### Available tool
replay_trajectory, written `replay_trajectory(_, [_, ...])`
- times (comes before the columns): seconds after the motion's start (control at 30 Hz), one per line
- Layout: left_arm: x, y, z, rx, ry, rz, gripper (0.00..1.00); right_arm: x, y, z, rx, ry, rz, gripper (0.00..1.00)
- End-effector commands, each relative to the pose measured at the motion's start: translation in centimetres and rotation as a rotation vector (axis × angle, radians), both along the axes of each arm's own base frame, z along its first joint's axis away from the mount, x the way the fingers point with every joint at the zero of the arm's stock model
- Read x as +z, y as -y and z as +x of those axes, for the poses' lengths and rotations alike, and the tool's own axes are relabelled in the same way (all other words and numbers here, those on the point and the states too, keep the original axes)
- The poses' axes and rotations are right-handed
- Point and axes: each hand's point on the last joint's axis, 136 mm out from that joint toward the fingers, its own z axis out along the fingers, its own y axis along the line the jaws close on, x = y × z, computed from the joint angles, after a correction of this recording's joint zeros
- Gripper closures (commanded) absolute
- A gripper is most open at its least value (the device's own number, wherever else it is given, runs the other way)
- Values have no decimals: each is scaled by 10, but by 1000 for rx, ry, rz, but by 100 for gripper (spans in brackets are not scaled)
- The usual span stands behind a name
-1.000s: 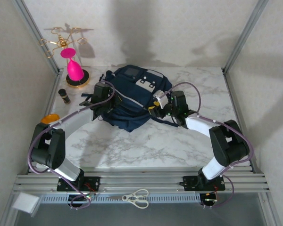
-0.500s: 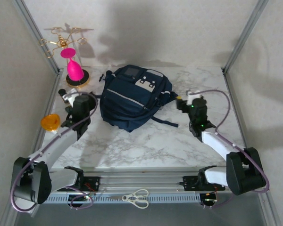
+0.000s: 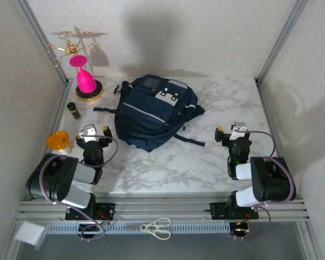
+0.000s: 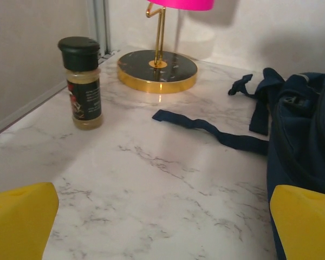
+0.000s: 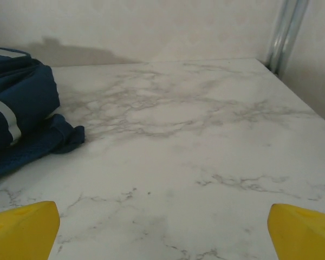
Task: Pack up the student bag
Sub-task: Reset both arms
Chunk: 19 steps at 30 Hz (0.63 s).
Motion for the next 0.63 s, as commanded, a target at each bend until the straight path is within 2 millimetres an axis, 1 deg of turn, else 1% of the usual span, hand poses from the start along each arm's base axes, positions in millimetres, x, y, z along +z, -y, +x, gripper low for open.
replay_trajectory(0.0, [24, 6, 14, -37, 88, 5, 1, 16, -4, 14, 32, 61, 22, 1])
replay_trajectory(0.03, [24, 1, 21, -21, 80, -16, 1, 17, -1, 15, 19, 70, 30, 1])
replay_trajectory(0.07, [23, -7, 23, -3, 81, -41, 1, 18, 3, 14, -7, 77, 33, 1])
replay_trajectory(0.1, [21, -8, 23, -10, 70, -53, 1, 17, 4, 14, -11, 70, 30, 1])
replay_trajectory(0.6, [22, -8, 23, -8, 75, -48, 1, 17, 3, 15, -17, 71, 20, 1])
